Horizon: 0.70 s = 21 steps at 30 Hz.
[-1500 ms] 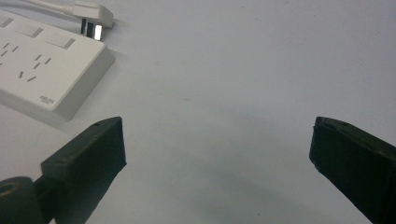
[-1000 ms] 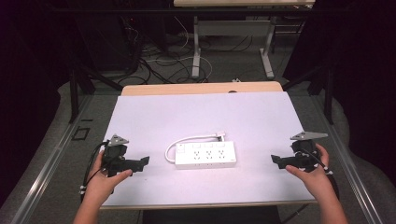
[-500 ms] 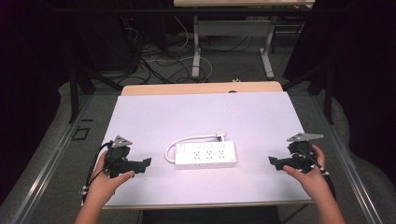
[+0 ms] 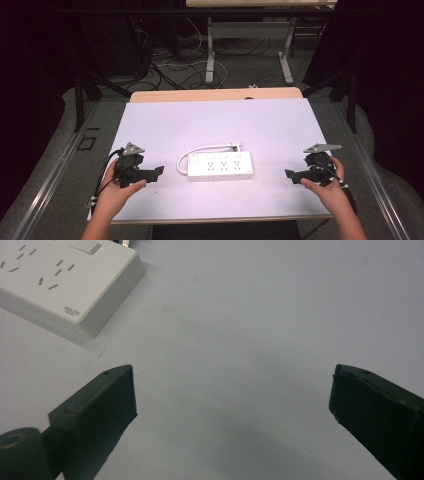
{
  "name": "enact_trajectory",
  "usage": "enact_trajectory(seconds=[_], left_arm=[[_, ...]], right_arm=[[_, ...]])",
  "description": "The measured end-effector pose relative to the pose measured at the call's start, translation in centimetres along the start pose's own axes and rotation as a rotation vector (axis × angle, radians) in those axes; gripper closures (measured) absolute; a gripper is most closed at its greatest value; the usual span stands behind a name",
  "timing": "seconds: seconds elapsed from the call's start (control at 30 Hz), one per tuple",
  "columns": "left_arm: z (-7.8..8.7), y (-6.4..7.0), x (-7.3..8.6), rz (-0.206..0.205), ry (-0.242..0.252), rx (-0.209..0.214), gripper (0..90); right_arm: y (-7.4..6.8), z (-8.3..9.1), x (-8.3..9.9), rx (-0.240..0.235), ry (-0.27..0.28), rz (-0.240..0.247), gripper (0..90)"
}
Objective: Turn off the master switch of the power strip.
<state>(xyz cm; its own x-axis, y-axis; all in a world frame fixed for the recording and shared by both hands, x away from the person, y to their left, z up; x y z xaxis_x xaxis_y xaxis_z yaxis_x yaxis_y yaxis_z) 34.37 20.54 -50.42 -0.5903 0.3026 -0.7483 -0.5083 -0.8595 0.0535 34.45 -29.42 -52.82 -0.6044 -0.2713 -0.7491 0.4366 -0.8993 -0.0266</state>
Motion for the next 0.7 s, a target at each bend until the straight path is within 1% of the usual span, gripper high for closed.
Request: enact_trajectory(seconds=[0.03,0.07,0.13,0.17,0.2,0.27,0.3,0.33,0.37,0.4,0.43,0.5,0.57,0.6,0.67,0.7], left_arm=[[-0.1,0.1,-0.1,0.013,0.018,0.003,16.3],[0.0,0.1,-0.3,0.013,0.013,-0.002,16.4],[0.1,0.1,-0.6,0.008,-0.002,0.002,16.6],[0.0,0.2,-0.7,0.016,0.019,-0.002,16.6],[0.0,0.1,-0.8,0.002,0.021,-0.008,16.7],[0.1,0.3,-1.1,0.007,0.018,0.000,17.0],[0.0,0.4,-1.2,0.015,0.030,-0.005,17.3],[0.1,0.4,-1.2,0.008,0.029,-0.004,17.3],[0.1,0.6,-1.3,0.021,0.038,-0.002,18.1],[0.1,0.5,-1.4,0.007,0.034,0.000,18.8],[0.1,0.7,-1.5,0.023,0.033,0.008,19.4],[0.1,0.8,-1.7,0.020,0.040,0.008,20.5],[0.0,1.0,-1.9,0.030,0.059,0.012,20.9],[0.0,1.0,-2.0,0.028,0.057,0.012,21.2],[-0.1,1.1,-2.2,0.016,0.060,0.015,21.6],[-0.1,1.1,-2.3,0.011,0.050,0.017,21.6]], right_arm=[[0.0,0.0,0.0,0.001,0.000,0.000,4.6],[0.0,0.0,0.0,0.001,-0.001,0.000,4.6],[0.0,0.0,0.1,0.001,-0.002,0.000,4.6],[0.0,0.0,0.1,0.001,-0.002,0.000,4.6],[0.0,-0.1,0.1,0.001,-0.004,-0.001,4.6],[0.1,-0.1,0.1,-0.001,-0.002,0.003,4.7],[0.1,0.0,0.1,0.002,-0.003,-0.002,4.7],[0.1,0.0,0.1,0.002,-0.003,-0.002,4.7],[0.1,0.0,0.1,0.004,-0.004,-0.002,4.7],[0.1,0.0,0.1,0.006,-0.005,-0.006,4.7],[0.1,0.0,0.1,0.005,-0.005,-0.001,4.7],[0.1,-0.1,0.1,0.000,-0.005,-0.001,4.7],[0.1,-0.1,0.1,0.000,-0.005,0.000,4.7],[0.1,-0.1,0.1,0.000,-0.003,0.006,4.7],[0.1,-0.1,0.2,0.000,-0.007,0.000,4.7],[0.1,-0.1,0.2,0.000,-0.007,0.000,4.7]])
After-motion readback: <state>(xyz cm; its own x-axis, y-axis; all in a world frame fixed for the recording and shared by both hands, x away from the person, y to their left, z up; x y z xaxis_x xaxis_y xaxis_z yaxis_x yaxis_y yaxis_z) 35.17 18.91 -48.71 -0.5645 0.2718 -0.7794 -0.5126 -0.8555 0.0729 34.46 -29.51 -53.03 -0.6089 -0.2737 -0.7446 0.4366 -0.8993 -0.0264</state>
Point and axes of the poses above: each handheld gripper's, and its own axes: z roughly backward along the jaws, x roughly out of its underside, y roughly to its right, the point moved 4 cm from there along -z, roughly forward along the jaws, and after that the axes turned 6 degrees about y, right-handed, at the moved point
